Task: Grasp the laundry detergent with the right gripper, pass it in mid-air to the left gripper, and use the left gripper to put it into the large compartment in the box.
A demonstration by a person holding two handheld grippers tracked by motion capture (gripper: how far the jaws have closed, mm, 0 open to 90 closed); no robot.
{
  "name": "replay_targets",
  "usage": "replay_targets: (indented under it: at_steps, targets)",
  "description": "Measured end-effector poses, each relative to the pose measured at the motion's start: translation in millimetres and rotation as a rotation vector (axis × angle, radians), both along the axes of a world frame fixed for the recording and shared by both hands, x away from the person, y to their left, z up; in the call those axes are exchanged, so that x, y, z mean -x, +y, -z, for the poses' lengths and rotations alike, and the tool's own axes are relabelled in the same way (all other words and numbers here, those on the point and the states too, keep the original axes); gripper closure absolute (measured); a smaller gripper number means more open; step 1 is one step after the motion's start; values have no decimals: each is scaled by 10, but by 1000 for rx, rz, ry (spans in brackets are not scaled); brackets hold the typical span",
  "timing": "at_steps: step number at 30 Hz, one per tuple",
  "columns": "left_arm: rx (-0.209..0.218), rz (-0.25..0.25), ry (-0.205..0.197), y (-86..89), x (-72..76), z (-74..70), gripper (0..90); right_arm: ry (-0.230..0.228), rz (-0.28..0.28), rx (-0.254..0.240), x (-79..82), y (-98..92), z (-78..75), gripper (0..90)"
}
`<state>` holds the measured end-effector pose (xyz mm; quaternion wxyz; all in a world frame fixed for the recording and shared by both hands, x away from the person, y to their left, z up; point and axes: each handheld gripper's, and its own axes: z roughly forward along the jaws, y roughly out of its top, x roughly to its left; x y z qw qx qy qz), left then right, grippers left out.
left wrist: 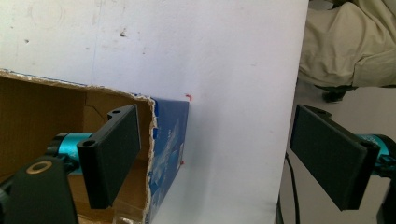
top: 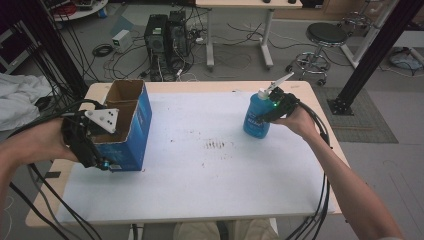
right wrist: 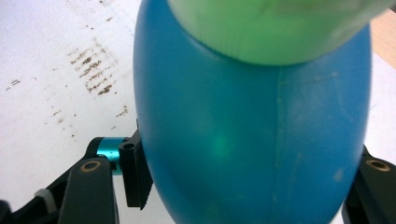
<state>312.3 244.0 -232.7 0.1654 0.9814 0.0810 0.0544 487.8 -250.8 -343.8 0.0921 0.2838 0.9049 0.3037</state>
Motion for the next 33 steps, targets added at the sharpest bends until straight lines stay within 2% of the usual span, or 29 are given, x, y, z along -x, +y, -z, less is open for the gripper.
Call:
replay_targets:
  at_steps: [22, 29, 33]
  targets:
    - [3, -2, 1, -14, -23, 11, 164, -7, 7, 8, -20, 17, 29, 429]
    - [5, 0, -1, -40, -37, -2, 164, -12, -9, -8, -22, -7, 37, 454]
    - [14, -11, 8, -86, -51, -30, 163, -20, -26, -1, -14, 3, 29, 465]
